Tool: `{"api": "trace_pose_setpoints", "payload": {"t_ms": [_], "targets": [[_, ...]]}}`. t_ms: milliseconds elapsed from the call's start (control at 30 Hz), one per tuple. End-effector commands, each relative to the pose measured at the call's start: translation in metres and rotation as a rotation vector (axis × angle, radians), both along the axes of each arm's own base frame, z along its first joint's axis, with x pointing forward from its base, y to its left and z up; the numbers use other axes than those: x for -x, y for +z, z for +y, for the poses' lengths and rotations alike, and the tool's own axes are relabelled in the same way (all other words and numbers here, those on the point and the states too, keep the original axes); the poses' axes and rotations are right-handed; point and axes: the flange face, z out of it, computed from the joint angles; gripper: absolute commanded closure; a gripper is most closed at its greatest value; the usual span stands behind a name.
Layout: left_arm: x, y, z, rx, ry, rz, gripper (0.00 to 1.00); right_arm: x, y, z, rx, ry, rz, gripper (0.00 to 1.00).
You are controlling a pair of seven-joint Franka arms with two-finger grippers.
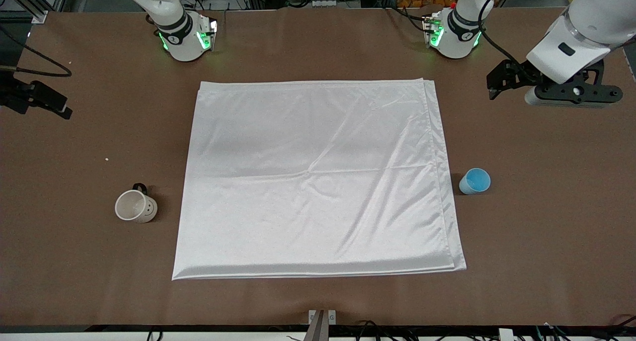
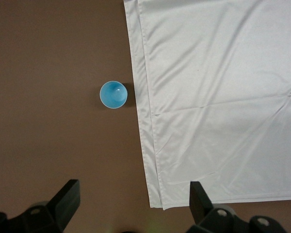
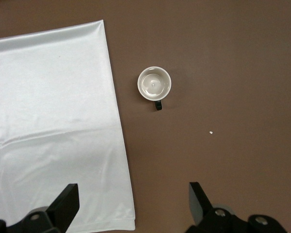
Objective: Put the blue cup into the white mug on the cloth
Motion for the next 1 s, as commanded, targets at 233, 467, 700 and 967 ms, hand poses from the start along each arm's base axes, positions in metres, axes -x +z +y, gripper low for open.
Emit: {"api": "trace_pose_setpoints", "payload": {"t_ms": [233,467,700,967], "targets": [[-0.002,0.004,-0.002,0.014,0.024,-0.007,0.00,0.015,0.000,-0.005,-0.012,0.056,-0.019,0.00],[-0.002,0.008,-0.001,0.014,0.032,-0.014,0.00,0.015,0.000,-0.004,-0.007,0.060,-0.020,0.00],[-0.003,0.004,-0.001,0.011,0.032,-0.008,0.00,0.015,0.000,-0.003,0.001,0.103,-0.020,0.00],[-0.011,-0.009,-0.003,0.004,0.028,0.015,0.00,0.015,0.000,-0.004,0.003,0.133,-0.020,0.00]]}}
